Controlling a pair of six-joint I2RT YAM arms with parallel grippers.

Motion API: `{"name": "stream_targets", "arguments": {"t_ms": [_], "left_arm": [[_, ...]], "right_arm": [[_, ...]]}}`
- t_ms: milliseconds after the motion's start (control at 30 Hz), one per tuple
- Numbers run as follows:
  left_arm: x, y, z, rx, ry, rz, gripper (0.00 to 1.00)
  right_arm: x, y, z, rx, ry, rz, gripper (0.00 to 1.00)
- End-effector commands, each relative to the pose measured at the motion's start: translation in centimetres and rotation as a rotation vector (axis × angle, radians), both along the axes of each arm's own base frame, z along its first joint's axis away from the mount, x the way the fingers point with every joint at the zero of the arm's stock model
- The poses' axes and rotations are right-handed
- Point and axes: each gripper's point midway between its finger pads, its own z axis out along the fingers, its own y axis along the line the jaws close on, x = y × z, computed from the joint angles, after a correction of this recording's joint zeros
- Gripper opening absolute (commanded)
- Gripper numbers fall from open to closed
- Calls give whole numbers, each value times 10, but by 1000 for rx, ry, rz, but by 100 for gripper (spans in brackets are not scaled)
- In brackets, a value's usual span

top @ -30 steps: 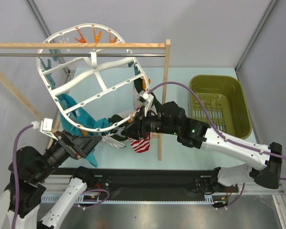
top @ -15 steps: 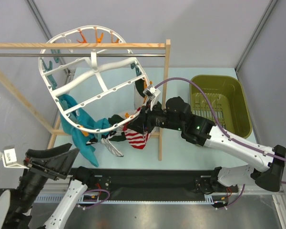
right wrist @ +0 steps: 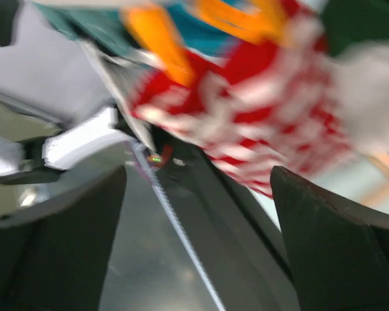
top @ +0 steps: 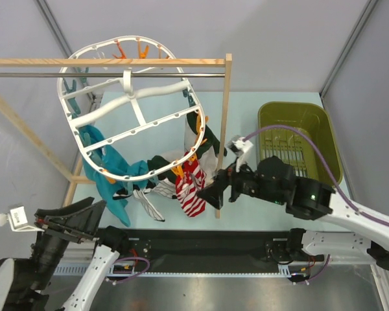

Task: Clip the socks to the hanger
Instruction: Reset both arms

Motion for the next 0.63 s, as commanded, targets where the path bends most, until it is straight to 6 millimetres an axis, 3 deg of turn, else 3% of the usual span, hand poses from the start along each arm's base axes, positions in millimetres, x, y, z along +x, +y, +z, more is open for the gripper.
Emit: {"name": "stream_targets", "arguments": {"t_ms": [0, 100, 133, 233, 400, 533, 600], "left_arm": [[14, -6, -25, -8, 61, -6, 100], [23, -15, -44, -18, 95, -34, 100], [24, -18, -48, -20, 99, -44, 100], [25, -21, -59, -45, 103, -59, 99], [25, -25, -77, -76, 125, -80, 100], [24, -28, -88, -78, 144, -92, 100], [26, -33, -93, -67, 153, -117, 100]], "right_arm": [[39, -57, -43, -116, 29, -364, 100], [60, -93, -70, -152, 51, -590, 100], [63, -101, -89, -185, 67, -639, 100], [69, -107, -108, -194, 57, -687, 100], [75, -119, -118, -175, 53, -753, 100], [76, -118, -121, -84, 74, -735, 100], [67, -111, -129, -69, 109, -655, 100]]}}
